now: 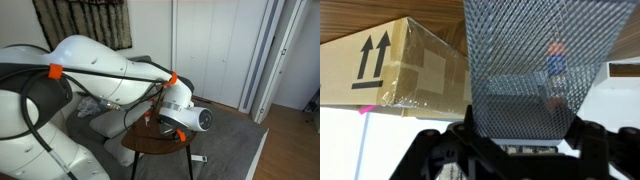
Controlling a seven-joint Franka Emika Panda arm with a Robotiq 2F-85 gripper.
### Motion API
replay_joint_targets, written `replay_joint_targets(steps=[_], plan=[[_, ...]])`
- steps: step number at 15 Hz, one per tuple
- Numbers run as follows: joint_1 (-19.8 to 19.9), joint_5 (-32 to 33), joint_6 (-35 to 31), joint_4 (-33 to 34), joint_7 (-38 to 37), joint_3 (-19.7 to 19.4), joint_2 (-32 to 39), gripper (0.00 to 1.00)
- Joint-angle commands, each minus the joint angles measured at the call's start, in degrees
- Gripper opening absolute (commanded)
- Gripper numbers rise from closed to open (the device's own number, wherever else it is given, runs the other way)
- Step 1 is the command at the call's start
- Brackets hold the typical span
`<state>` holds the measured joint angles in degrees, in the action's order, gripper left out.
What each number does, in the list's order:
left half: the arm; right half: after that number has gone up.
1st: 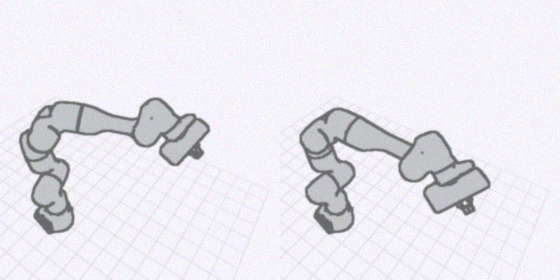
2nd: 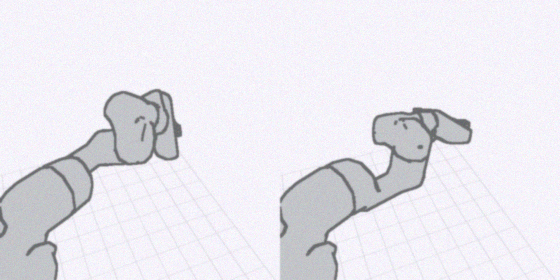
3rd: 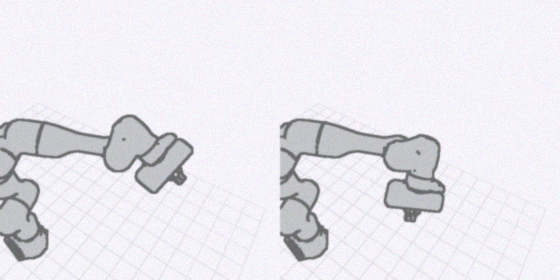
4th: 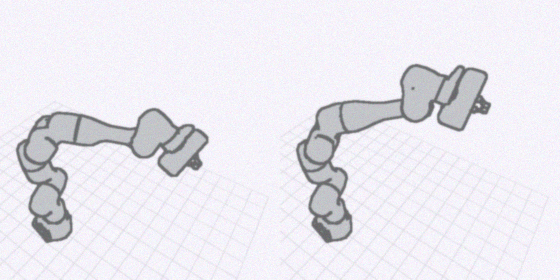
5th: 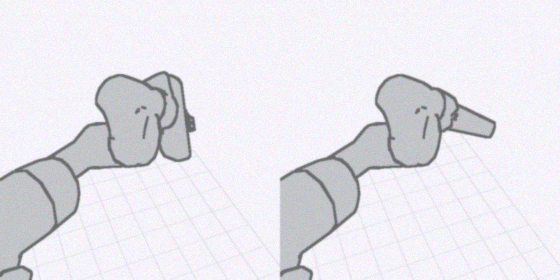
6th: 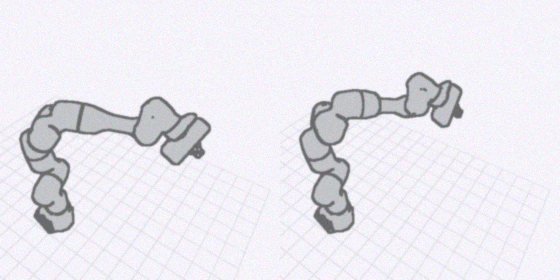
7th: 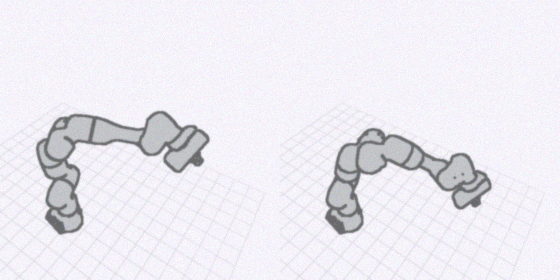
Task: Remove the glue stick from the basket then turn the basket upside down and put the glue stick on top of the basket.
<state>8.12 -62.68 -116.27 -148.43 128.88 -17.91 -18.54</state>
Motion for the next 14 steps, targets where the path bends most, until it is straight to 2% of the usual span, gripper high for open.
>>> replay_joint_targets(steps=[1,2,9,14], plan=[[1.74,-2.13,-0.48,-0.56,1.58,1.34,0.82,0.95],[1.83,-2.10,-0.49,-0.56,1.59,1.36,0.93,1.00],[2.55,0.28,-2.07,-0.37,-1.13,3.00,-0.85,1.00],[1.60,2.63,-8.31,-0.30,-9.80,8.95,-6.05,1.00]])
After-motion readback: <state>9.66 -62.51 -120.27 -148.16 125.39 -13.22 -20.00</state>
